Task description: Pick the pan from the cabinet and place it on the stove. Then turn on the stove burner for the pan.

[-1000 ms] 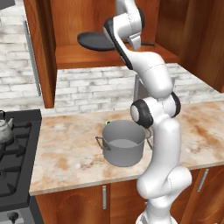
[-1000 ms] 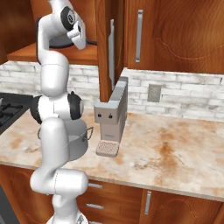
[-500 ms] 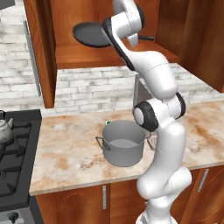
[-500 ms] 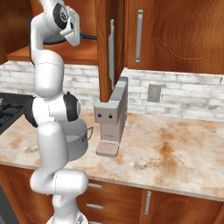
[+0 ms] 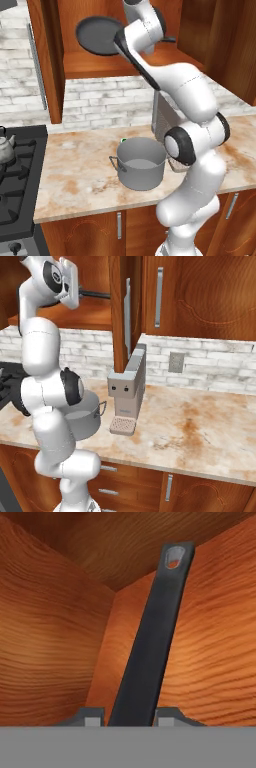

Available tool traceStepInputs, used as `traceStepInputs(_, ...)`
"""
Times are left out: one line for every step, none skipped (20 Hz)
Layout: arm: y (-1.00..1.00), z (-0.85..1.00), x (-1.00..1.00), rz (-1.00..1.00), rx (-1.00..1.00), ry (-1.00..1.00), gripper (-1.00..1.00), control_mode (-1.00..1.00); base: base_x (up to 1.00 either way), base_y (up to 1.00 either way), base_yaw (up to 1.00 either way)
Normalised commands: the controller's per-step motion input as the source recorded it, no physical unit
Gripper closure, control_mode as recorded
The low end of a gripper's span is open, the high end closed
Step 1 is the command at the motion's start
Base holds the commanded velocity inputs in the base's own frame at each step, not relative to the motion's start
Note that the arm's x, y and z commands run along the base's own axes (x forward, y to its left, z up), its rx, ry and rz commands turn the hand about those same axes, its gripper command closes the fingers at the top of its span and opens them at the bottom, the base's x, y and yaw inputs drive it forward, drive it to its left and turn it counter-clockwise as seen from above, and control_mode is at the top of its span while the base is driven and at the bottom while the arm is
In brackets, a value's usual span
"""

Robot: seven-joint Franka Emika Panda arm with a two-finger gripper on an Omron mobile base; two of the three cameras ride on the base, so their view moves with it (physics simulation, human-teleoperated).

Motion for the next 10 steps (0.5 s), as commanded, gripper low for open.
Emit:
traceStepInputs(0.09,0.0,-0.63,0.0,0.0,-0.25,1.0,-1.0,0.0,0.0,0.0)
traceStepInputs(0.06,0.0,-0.67,0.0,0.0,-0.22,1.0,-1.0,0.0,0.0,0.0)
traceStepInputs(0.02,0.0,-0.71,0.0,0.0,-0.22,1.0,-1.0,0.0,0.0,0.0)
traceStepInputs(0.0,0.0,-0.78,0.0,0.0,-0.22,1.0,-1.0,0.0,0.0,0.0)
traceStepInputs(0.0,0.0,-0.8,0.0,0.0,-0.19,1.0,-1.0,0.0,0.0,0.0)
traceStepInputs(0.0,0.0,-0.8,0.0,0.0,-0.18,1.0,-1.0,0.0,0.0,0.0)
traceStepInputs(0.0,0.0,-0.81,0.0,0.0,-0.16,1.0,-1.0,0.0,0.0,0.0)
traceStepInputs(0.0,0.0,-0.81,0.0,0.0,-0.15,1.0,-1.0,0.0,0.0,0.0)
traceStepInputs(0.0,0.0,-0.84,0.0,0.0,-0.15,1.0,-1.0,0.0,0.0,0.0)
traceStepInputs(0.0,0.0,-0.82,0.0,0.0,-0.13,1.0,-1.0,0.0,0.0,0.0)
